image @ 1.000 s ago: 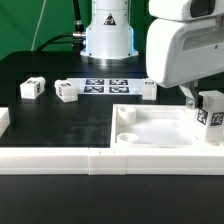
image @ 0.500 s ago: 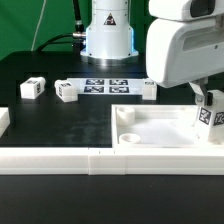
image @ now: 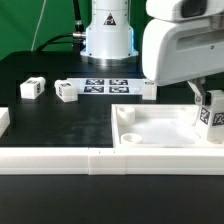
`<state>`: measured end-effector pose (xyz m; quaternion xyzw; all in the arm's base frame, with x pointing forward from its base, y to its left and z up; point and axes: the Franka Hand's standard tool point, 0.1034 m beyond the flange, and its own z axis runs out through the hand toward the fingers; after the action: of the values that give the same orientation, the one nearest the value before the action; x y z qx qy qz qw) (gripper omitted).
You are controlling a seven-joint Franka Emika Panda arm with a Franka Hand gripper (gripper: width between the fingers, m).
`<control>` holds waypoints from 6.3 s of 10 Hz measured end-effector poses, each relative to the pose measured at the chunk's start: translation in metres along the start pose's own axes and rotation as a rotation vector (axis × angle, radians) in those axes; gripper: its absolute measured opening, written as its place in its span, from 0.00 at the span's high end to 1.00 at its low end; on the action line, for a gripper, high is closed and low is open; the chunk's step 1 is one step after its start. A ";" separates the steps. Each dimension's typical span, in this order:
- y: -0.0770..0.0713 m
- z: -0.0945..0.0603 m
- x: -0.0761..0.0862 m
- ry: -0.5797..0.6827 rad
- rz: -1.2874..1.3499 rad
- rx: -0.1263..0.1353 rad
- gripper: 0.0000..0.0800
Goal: Assemble one leg
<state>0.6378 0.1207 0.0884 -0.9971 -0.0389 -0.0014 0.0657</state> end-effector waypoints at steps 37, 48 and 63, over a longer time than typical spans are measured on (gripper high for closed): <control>-0.002 0.001 0.009 0.063 -0.263 -0.059 0.64; 0.014 0.002 0.001 0.106 1.101 0.038 0.64; 0.014 0.002 0.000 0.088 1.086 0.047 0.19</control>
Offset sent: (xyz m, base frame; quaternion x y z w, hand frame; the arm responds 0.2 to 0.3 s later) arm -0.0049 -0.0010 -0.0036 -0.0074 -0.0037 0.2223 0.9749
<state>0.6392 0.1068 0.0841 -0.8711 0.4844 -0.0080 0.0810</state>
